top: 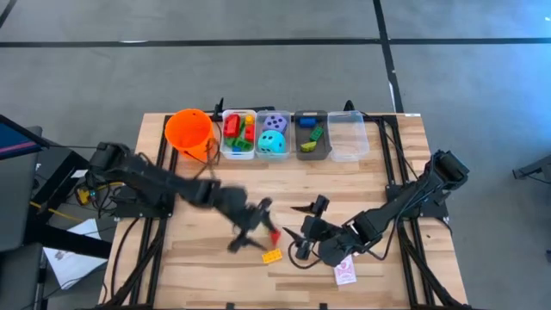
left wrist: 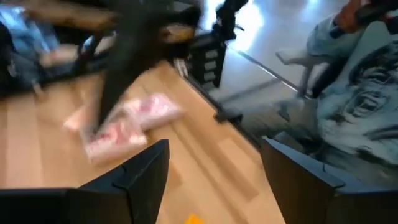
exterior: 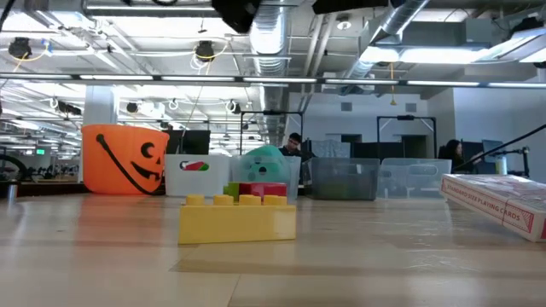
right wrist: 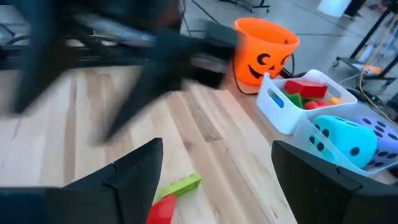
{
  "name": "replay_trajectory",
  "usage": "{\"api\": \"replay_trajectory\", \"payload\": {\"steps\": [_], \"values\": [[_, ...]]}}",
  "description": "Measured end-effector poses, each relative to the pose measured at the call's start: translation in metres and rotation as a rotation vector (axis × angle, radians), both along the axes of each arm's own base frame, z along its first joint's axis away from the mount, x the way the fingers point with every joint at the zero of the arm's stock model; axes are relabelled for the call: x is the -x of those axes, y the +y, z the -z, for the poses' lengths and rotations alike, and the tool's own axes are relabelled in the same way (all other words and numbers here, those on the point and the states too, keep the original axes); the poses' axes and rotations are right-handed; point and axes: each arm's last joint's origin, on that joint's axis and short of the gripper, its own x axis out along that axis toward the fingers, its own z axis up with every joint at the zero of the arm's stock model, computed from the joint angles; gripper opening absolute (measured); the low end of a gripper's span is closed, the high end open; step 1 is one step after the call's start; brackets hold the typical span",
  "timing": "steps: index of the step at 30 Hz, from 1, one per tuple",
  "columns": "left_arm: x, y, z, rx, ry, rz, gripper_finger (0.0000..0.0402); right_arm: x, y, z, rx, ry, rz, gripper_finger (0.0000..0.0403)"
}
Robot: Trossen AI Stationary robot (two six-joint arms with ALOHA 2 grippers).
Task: Pick & Place Toys
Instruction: Put the small light green game piece into the black bin
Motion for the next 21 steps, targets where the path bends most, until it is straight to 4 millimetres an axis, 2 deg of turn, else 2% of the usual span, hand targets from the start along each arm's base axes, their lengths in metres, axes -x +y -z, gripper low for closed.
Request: {"api": "replay_trajectory", "payload": {"steps": [3,6,12,21], "values": [[0.011,-0.022,0.007,-0.033,-0.115,-0.107,0.0246,0.0,-0.001,0.0,-0.02,-0.007,0.013,0.0294],[0.016,-0.027,0.014,-0.11,-0.196,-0.251,0.0248,0.0,-0.001,0.001,-0.045,-0.014,0.026,0.0294],[0.016,-0.017,0.019,-0.17,-0.236,-0.442,0.0256,0.002,0.002,0.001,-0.055,-0.019,0.02,0.0294],[0.015,-0.012,0.022,-0.15,-0.191,-0.457,0.026,0.001,0.001,0.0,-0.062,-0.027,0.022,0.0294]]}}
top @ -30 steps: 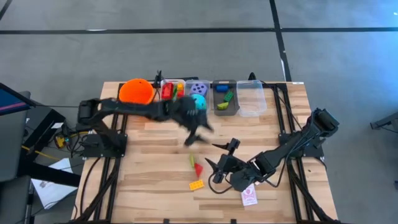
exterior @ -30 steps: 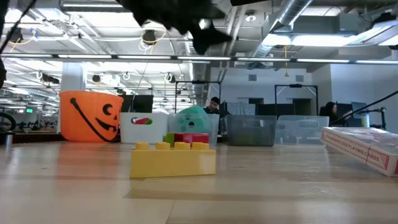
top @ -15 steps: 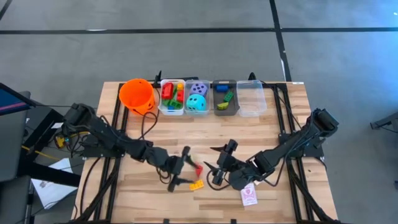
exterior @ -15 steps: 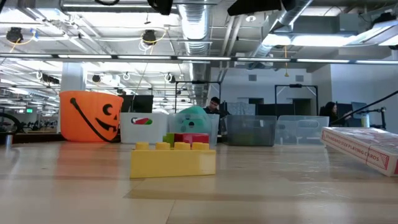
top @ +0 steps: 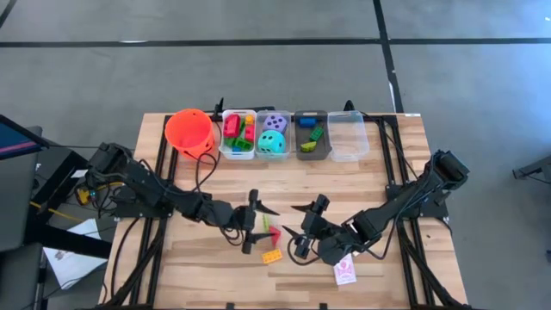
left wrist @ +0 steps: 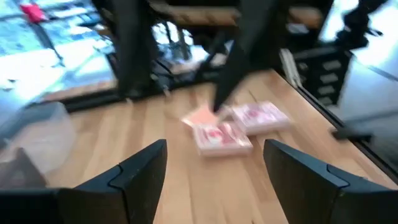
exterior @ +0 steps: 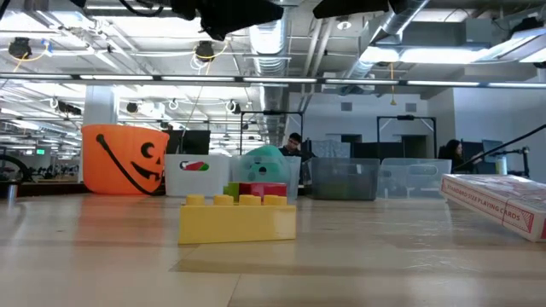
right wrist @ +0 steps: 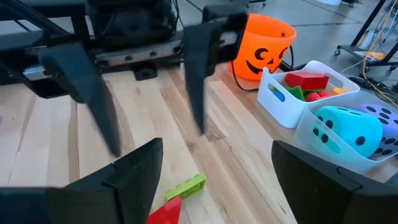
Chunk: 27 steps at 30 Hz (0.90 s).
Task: Pick & Place Toys
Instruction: Put the small light green game piece into the black bin
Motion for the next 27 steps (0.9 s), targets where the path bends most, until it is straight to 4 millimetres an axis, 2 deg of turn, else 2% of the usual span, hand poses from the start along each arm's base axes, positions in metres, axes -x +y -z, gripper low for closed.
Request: {"api": "replay_trajectory", "payload": {"steps": [7,17,27], "values": [[0.006,0.002,0.018,-0.027,0.129,0.045,0.0272,0.0,0.0,0.0,-0.018,-0.009,0.008,0.0294],[0.013,0.026,0.043,0.025,0.208,-0.045,0.0303,-0.001,-0.005,0.002,0.005,0.019,0.019,0.0294],[0.015,0.031,0.048,0.029,0.202,-0.057,0.0308,-0.001,-0.013,0.013,0.01,0.043,0.044,0.0294]]}}
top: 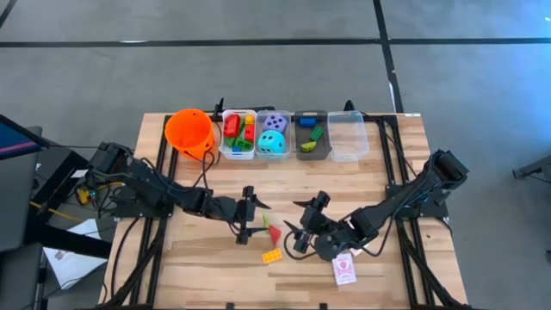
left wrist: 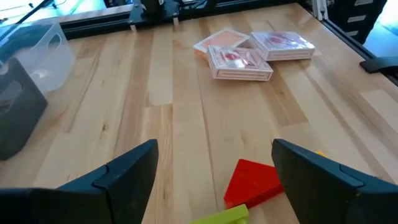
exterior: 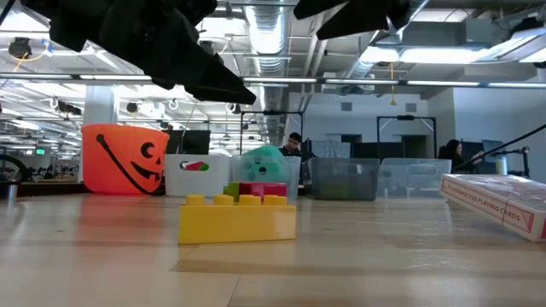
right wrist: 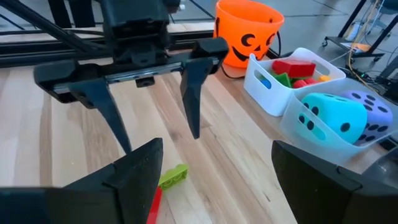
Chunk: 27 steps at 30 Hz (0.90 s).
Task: Pick & Place Toys
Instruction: Put the small light green game piece into the black bin
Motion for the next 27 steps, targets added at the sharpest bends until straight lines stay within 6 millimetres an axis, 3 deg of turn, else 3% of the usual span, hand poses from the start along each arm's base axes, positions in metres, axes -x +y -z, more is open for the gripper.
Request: {"api": "replay_trajectory", "payload": {"steps": [13,23,27], "values": [[-0.002,0.0,0.004,0.019,0.019,0.044,0.0308,-0.001,-0.003,0.0,-0.015,-0.008,0.014,0.0294],[-0.022,0.032,0.061,0.042,0.173,0.016,0.0306,-0.001,-0.003,0.001,-0.012,-0.003,0.014,0.0294],[-0.027,0.043,0.068,0.104,0.192,0.059,0.0303,-0.001,-0.003,0.001,-0.008,0.002,0.013,0.0294]]}}
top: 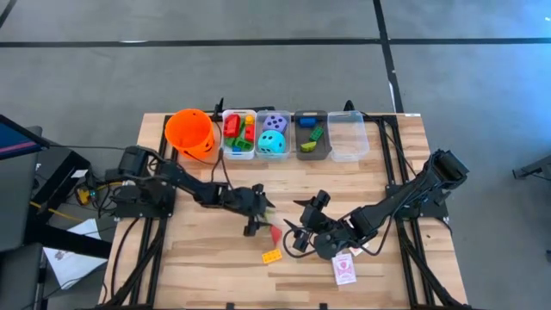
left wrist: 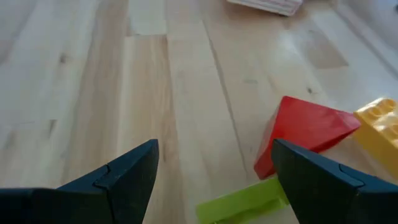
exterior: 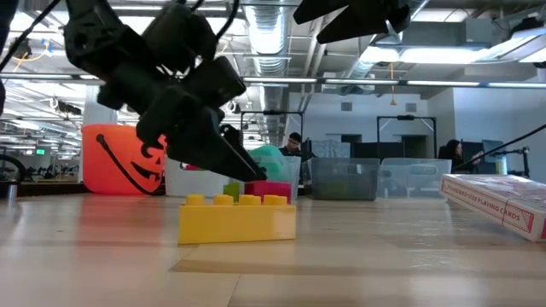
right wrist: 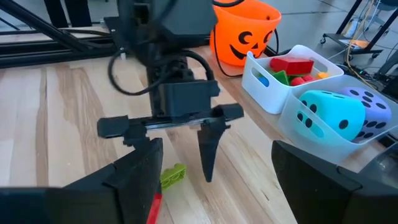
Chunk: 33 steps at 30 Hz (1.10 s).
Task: Pick & Place Toys
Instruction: Put the small light green game piece into the black bin
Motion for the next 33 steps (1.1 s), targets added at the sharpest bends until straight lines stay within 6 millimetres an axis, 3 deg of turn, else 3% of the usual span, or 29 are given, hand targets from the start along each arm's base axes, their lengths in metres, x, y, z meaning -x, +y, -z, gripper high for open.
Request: {"api": "replay_trajectory", "payload": {"steps": [8,20,25,33], "values": [[0.008,-0.001,0.003,0.137,0.098,0.189,0.0301,0.001,-0.001,0.002,0.018,0.028,-0.001,0.0294],[0.02,-0.002,-0.012,0.143,0.184,0.165,0.0301,0.002,-0.001,0.002,0.009,0.027,0.005,0.0294],[0.031,-0.011,-0.021,0.087,0.228,0.217,0.0301,0.002,-0.001,0.002,0.002,0.031,-0.004,0.0294],[0.043,-0.031,-0.019,-0.128,0.254,0.376,0.0301,0.002,0.0,0.003,-0.006,0.04,-0.018,0.0294]]}}
